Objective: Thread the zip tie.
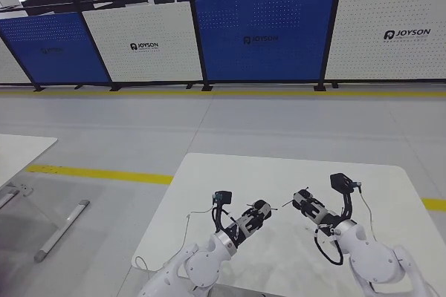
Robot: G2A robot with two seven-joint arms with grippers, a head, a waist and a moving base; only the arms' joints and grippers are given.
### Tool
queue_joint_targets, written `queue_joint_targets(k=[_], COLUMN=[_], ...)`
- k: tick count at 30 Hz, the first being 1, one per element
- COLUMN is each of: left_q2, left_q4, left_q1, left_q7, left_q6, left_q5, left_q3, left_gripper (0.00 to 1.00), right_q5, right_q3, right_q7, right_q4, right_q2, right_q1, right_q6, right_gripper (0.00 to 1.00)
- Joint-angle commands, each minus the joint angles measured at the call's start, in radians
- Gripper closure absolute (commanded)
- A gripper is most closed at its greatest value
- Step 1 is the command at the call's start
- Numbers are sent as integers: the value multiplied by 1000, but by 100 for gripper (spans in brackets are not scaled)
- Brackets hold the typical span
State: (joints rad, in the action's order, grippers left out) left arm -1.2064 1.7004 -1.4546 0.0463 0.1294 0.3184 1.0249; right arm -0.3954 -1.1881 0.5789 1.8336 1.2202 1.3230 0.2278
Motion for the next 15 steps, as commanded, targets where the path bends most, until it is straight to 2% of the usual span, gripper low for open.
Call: queue_joint_targets(k=[1, 4, 12, 15], left_q2=[-1, -4, -4, -4], left_q4=[0, -13, -13, -13], left_q1=[1, 12, 12, 12], left_q7=[-9, -38, -38, -38], left_q6=[-2, -13, -13, -13], left_q5=[-5, 24, 24, 24], left_q3=[1, -5, -5, -5], left_gripper=[100, 100, 100, 100], right_q5=[0, 0, 0, -72], right_q3=[0, 0, 0, 15], right_q7=[0, 0, 0, -116], right_q4=[0, 0, 0, 11], right_q2=[0, 0, 0, 3], right_q1=[0, 0, 0, 23], right_q6=[0, 0, 0, -4], right_gripper=[100, 100, 100, 100])
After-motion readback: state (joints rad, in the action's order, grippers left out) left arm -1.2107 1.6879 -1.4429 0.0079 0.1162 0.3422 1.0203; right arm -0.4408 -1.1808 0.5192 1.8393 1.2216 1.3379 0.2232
